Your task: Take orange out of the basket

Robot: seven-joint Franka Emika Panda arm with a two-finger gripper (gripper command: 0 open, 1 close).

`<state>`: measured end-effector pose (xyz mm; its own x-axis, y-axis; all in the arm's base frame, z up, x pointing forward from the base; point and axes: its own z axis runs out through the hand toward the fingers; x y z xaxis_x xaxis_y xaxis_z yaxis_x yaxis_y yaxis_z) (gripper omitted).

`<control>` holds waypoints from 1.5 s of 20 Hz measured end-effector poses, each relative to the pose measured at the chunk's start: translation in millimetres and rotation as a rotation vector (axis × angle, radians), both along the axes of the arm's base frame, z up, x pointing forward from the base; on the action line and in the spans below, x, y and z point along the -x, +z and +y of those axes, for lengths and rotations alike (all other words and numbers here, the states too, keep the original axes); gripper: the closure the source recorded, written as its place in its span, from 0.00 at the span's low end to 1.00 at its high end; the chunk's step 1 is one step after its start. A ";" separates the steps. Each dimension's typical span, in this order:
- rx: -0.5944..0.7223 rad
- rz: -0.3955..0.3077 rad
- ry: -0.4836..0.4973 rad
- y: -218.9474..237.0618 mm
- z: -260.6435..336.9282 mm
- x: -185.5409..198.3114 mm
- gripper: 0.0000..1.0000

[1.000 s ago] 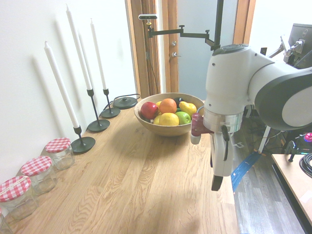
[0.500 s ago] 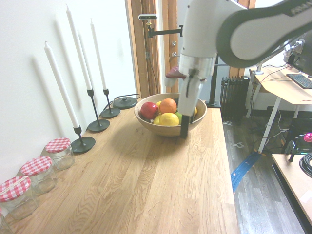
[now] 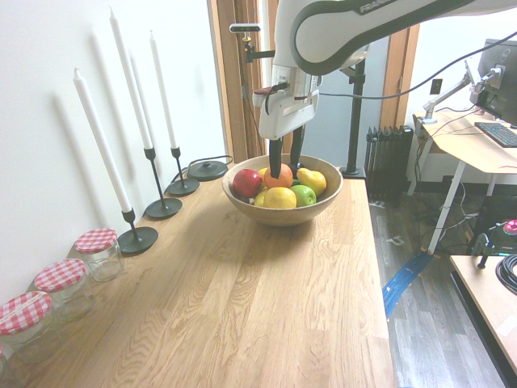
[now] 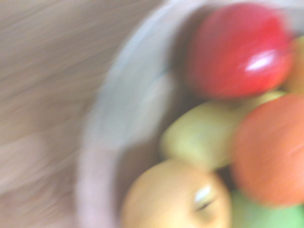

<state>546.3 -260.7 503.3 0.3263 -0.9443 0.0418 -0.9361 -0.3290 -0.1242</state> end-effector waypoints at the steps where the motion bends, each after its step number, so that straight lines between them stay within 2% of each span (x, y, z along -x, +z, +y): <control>1: -0.010 0.000 -0.015 -0.7 -14.2 -2.2 0.00; 7: -0.050 0.012 -0.064 -8.3 -67.6 -6.8 0.00; 20: -0.085 0.072 -0.043 -67.7 -78.8 -32.3 0.00; 21: -0.086 0.071 -0.042 -70.1 -80.9 -33.5 1.00; 30: -0.084 0.064 -0.033 -76.6 -86.0 -38.2 1.00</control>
<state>584.5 -346.7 426.7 0.2946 -0.9539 -0.0582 -0.9531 -0.2889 -0.0901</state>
